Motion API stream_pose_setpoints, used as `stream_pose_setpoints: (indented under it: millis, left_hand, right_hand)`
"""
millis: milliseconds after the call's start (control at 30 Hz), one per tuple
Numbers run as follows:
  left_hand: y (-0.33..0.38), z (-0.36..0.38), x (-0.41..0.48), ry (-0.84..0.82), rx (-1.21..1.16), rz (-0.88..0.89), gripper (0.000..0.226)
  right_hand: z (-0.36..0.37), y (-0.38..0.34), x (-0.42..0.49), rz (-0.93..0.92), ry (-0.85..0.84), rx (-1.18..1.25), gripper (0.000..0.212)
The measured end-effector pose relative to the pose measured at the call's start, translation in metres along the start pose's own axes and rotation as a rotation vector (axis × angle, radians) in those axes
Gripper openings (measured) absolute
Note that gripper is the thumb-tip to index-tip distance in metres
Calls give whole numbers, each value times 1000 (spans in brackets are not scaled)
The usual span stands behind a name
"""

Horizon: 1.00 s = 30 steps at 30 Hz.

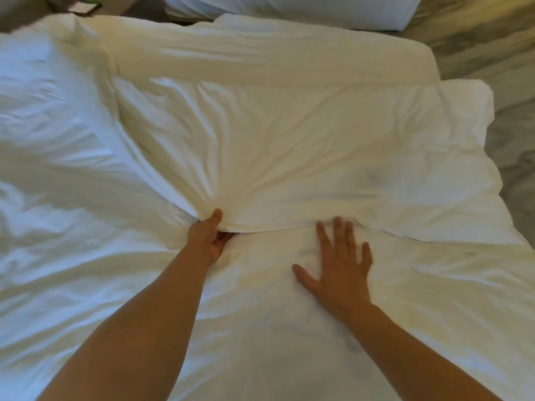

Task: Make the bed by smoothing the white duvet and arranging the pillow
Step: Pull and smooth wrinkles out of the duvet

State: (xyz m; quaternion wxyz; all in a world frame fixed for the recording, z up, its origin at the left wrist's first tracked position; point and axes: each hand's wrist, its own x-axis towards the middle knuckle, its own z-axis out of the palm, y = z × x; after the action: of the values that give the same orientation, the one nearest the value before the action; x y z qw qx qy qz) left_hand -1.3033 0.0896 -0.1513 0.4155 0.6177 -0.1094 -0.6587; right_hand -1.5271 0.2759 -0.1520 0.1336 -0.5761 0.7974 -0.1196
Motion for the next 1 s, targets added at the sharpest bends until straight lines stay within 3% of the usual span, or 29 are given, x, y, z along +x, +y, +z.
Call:
stream_pose_setpoints:
  millis: [200,400,467,533,667,733,800,867,933,1000]
  left_hand:
    - [-3,-13,-5,-149,-150,-54,40]
    - [23,-30,2,-309,-195,-268,37]
    - [54,-34,19,-247,-115,-241,38]
    - [94,-34,46,-106,47,-86,47]
    - [174,-31,103,215,537,254,115]
    - [198,-29,127,312,735,328,122]
    - [212,-31,146,363,903,343,112]
    - [215,-37,158,372,982,401,87]
    - [217,-46,167,357,877,473,55]
    - [225,-61,169,302,694,444,42]
  right_hand:
    - [26,-124,66,55,-26,10,81]
    - [77,-127,77,255,-100,-75,76]
    - [84,-130,75,283,-86,-99,76]
    - [88,-133,78,309,-66,-121,76]
    - [94,-135,86,336,-43,-148,78]
    - [95,-134,87,346,-37,-156,78]
    - [96,-133,86,356,-34,-163,79]
    - [97,-132,86,360,-31,-170,80]
    - [97,-131,86,364,-39,-174,81]
    - [98,-130,87,362,-39,-174,80]
